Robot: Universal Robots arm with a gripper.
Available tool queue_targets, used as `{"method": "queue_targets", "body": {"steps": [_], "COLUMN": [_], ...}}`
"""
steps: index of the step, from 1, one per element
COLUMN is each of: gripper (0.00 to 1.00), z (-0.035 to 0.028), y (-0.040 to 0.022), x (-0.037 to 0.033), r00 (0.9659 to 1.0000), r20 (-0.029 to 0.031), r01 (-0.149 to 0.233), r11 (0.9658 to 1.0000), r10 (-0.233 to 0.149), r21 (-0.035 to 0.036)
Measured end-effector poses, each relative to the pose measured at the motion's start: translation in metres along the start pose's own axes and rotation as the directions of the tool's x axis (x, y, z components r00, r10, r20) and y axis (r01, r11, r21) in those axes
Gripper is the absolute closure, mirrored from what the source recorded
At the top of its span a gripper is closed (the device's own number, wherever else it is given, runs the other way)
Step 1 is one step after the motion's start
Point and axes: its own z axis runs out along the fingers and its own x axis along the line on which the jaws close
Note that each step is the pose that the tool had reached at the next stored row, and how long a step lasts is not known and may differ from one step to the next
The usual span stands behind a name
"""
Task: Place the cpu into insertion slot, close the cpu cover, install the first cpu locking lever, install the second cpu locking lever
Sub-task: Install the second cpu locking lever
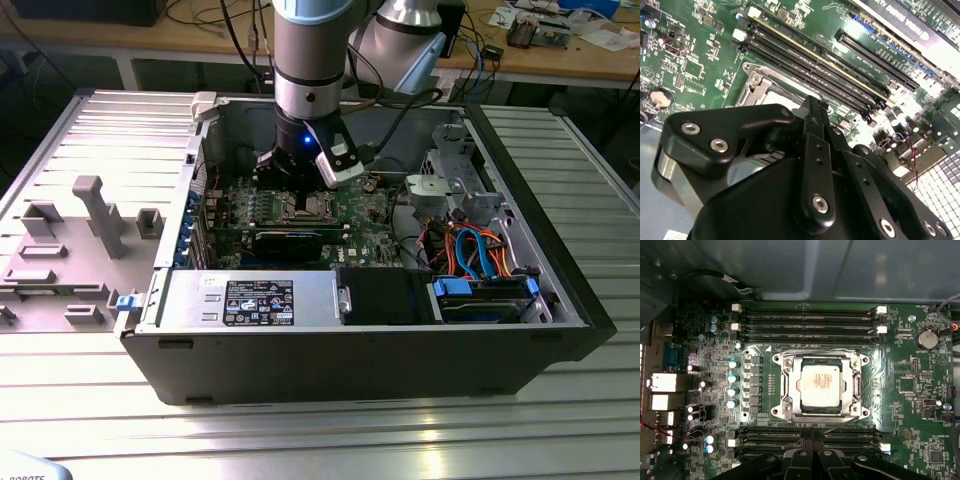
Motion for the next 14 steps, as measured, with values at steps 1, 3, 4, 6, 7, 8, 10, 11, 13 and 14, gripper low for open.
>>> {"method": "queue_targets", "body": {"steps": [1, 3, 4, 6, 7, 8, 10, 11, 13, 14], "gripper": [0.89, 0.89, 0.89, 0.89, 0.89, 0.89, 0.89, 0.89, 0.89, 0.89], "z": [-0.0001, 0.0, 0.0, 0.0, 0.0, 0.0, 0.0, 0.0, -0.0001, -0.0002], "y": [-0.0001, -0.0001, -0.0001, -0.0001, -0.0002, -0.0002, -0.0002, -0.0002, -0.0008, -0.0018], "x": [0.0, 0.0, 0.0, 0.0, 0.0, 0.0, 0.0, 0.0, 0.0, -0.0001], "r00": [1.0, 1.0, 1.0, 1.0, 1.0, 1.0, 1.0, 1.0, 1.0, 1.0], "r20": [-0.0001, 0.0, 0.0, 0.0, 0.0, -0.0001, 0.0, 0.0, -0.0007, -0.0012], "r01": [0.0, 0.0, 0.0, 0.0, 0.0, 0.0, 0.0, 0.0, 0.0, 0.0], "r11": [1.0, 1.0, 1.0, 1.0, 1.0, 1.0, 1.0, 1.0, 1.0, 1.0], "r10": [0.0, 0.0, 0.0, 0.0, 0.0, 0.0, 0.0, 0.0, 0.0, 0.0], "r21": [0.0001, 0.0, 0.0, 0.0001, 0.0, 0.0, 0.0, 0.0, 0.0001, -0.0001]}}
